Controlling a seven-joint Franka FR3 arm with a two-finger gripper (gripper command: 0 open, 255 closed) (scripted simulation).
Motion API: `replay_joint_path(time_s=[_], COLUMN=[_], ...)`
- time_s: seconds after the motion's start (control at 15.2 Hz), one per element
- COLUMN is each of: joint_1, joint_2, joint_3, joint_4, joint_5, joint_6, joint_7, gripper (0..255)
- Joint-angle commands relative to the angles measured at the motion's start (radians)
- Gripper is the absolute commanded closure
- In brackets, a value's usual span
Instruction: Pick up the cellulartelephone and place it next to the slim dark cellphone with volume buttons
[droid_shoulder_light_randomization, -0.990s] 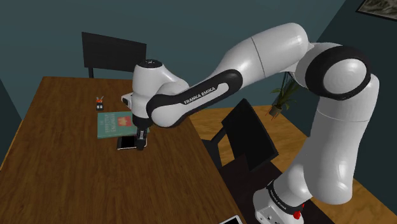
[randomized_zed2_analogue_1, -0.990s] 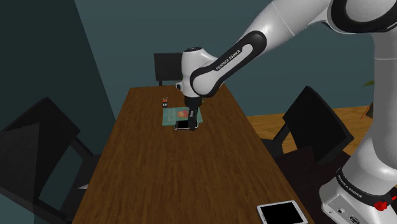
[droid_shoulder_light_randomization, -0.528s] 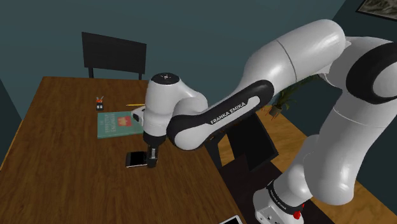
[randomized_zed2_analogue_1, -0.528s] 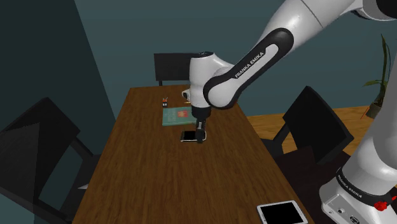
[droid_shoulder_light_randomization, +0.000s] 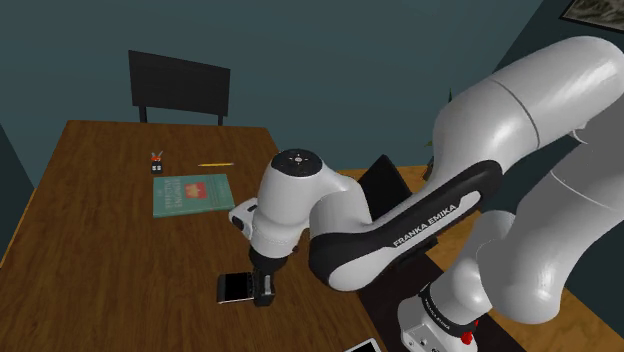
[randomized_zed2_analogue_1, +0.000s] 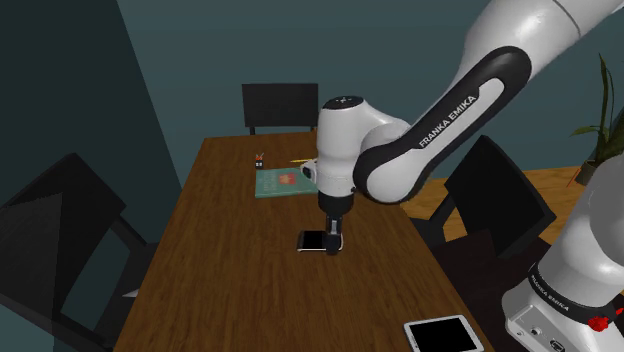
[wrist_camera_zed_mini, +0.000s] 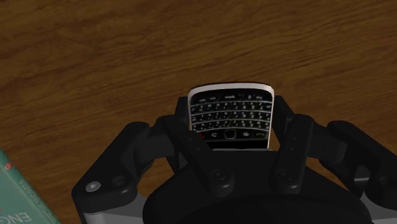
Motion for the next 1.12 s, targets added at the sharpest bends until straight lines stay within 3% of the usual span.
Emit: replay_joint_path(time_s=[0.0,0.26,1.06], joint_1=[0.025,0.073,0.078], joint_2=[-0.04,-0.111,0.085], joint_3=[0.027,0.073,0.036], joint_4=[-0.055,-0.133,-0.141], joint_5=[0.027,0.086,-0.115], joint_6=[0.019,0.035,0.215], joint_7=[0.032,0.076,0.22], gripper=[255,255,255])
